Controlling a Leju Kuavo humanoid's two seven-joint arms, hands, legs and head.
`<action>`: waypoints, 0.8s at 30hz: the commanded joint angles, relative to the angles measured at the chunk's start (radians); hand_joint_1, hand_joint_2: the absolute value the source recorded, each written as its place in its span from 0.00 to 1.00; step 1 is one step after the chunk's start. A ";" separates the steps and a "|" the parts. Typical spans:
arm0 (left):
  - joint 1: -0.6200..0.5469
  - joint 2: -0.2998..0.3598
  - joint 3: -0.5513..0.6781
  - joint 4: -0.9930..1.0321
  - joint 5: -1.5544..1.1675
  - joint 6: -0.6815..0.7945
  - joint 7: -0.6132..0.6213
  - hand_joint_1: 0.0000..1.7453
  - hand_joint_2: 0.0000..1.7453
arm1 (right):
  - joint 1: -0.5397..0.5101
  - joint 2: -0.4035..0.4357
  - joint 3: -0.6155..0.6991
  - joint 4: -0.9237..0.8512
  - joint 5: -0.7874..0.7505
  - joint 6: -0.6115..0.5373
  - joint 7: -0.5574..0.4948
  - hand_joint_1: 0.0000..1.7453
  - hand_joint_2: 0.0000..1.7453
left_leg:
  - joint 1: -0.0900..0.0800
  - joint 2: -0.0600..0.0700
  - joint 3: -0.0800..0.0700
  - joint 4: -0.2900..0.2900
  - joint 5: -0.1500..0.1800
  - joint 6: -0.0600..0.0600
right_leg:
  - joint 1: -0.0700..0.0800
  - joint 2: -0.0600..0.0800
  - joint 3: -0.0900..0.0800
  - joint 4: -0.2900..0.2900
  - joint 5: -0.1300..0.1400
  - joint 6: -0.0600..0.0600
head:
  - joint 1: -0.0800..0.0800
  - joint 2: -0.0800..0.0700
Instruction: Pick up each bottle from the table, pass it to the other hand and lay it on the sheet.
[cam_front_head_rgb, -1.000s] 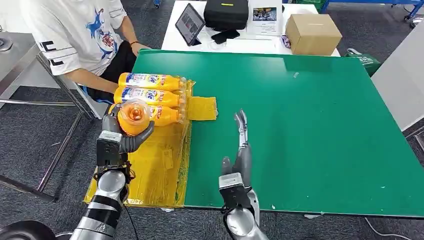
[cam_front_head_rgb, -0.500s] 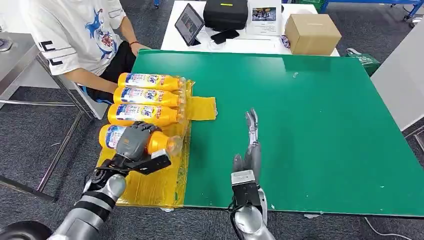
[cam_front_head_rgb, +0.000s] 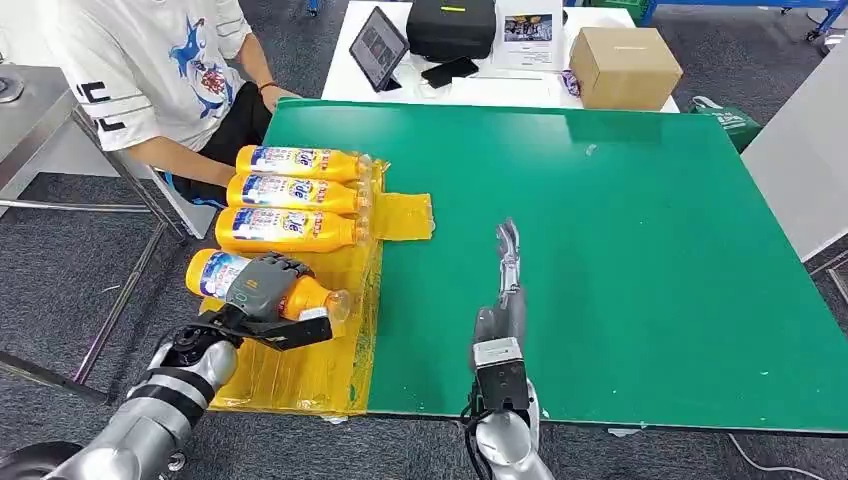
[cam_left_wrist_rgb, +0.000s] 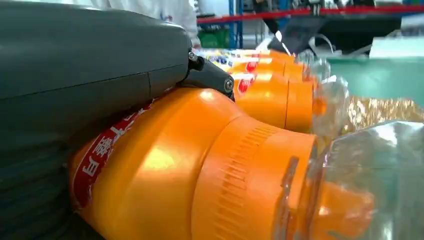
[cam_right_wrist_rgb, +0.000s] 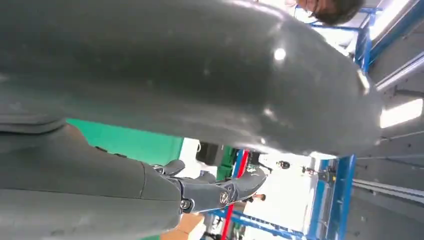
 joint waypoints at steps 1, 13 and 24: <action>-0.093 0.019 -0.075 0.165 0.084 -0.111 -0.036 1.00 1.00 | -0.026 -0.001 -0.018 0.086 -0.021 0.036 -0.006 0.00 0.00 | 0.002 0.000 0.004 0.000 -0.001 -0.002 | 0.002 -0.001 0.004 -0.001 -0.001 -0.002 | 0.000 0.000; -0.064 0.046 -0.095 0.183 0.260 -0.261 -0.089 0.00 0.00 | -0.054 0.007 0.001 0.187 -0.031 0.075 0.000 0.00 0.00 | 0.002 0.002 0.005 -0.001 -0.001 -0.002 | 0.002 0.001 0.005 -0.002 0.000 -0.002 | 0.000 0.000; -0.057 0.056 -0.109 0.185 0.272 -0.275 -0.092 0.00 0.00 | -0.060 0.006 0.001 0.196 -0.034 0.084 0.000 0.00 0.00 | 0.001 0.001 0.005 -0.001 0.001 -0.003 | 0.001 0.001 0.006 -0.001 0.000 -0.002 | 0.000 0.000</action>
